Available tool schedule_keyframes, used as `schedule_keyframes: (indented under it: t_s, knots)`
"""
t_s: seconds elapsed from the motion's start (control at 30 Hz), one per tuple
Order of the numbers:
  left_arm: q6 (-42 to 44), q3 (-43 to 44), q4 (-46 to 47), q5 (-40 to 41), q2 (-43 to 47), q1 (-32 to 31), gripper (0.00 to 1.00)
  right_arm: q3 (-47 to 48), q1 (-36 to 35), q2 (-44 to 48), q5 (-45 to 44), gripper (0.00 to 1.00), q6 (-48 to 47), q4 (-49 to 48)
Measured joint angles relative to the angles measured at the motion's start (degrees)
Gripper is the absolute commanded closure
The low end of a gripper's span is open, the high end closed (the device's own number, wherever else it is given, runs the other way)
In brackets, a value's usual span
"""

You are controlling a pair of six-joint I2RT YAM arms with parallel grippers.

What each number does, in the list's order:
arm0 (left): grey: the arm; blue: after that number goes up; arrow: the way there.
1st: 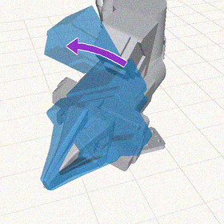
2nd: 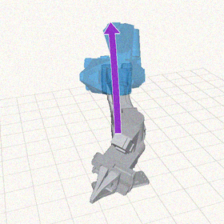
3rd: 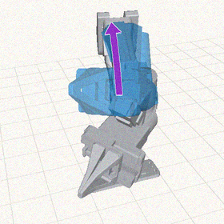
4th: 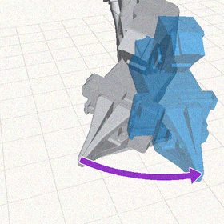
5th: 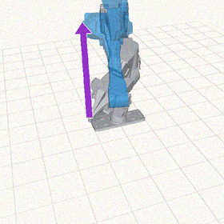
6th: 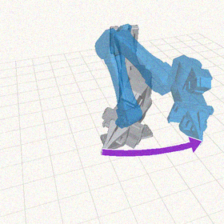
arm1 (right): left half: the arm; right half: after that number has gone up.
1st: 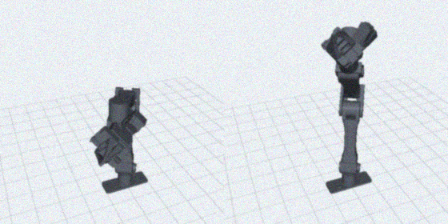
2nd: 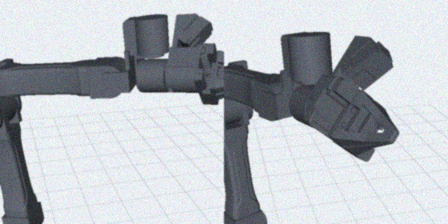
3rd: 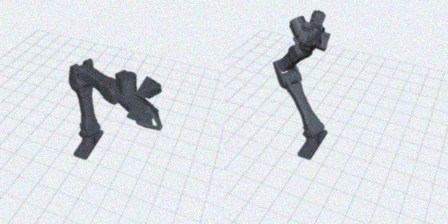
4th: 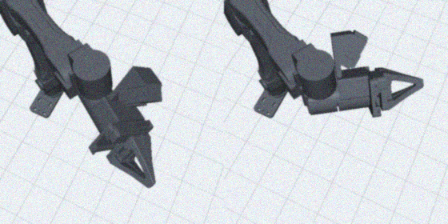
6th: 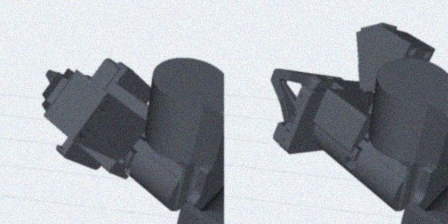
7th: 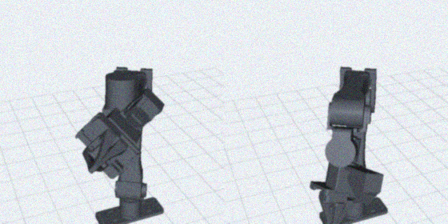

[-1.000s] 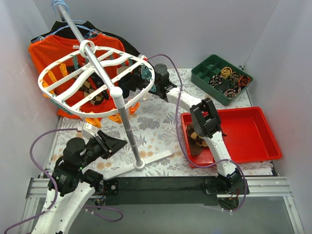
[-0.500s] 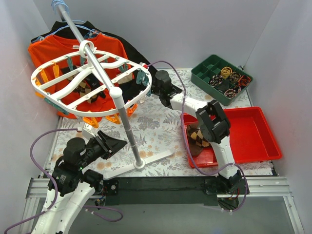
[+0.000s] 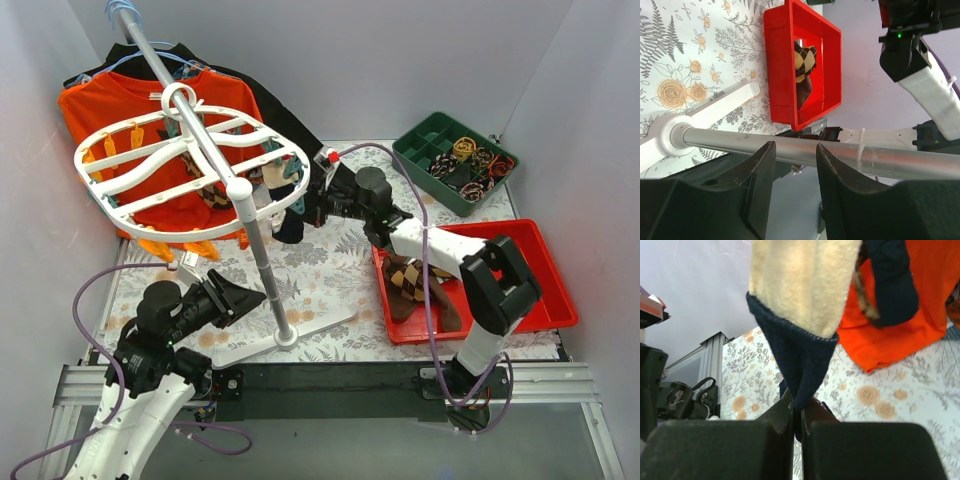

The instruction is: Remove the socks clipped to the hanger

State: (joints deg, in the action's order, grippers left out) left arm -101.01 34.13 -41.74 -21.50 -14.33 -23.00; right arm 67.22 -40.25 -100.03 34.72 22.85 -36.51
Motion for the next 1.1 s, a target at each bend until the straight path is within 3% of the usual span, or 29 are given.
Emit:
schedule_keyframes:
  t_s: [0.6,1.1]
  knots:
    - [1.81,-0.76,12.63,-6.64,-6.32,0.02,0.57,-9.53,-9.05,19.52,-10.82,0.97,1.7,17.94]
    - [4.74,-0.31,20.11,-11.23,-14.08,0.0,0.55,-15.67,-13.86,28.89,-12.57,0.97,5.95,21.86]
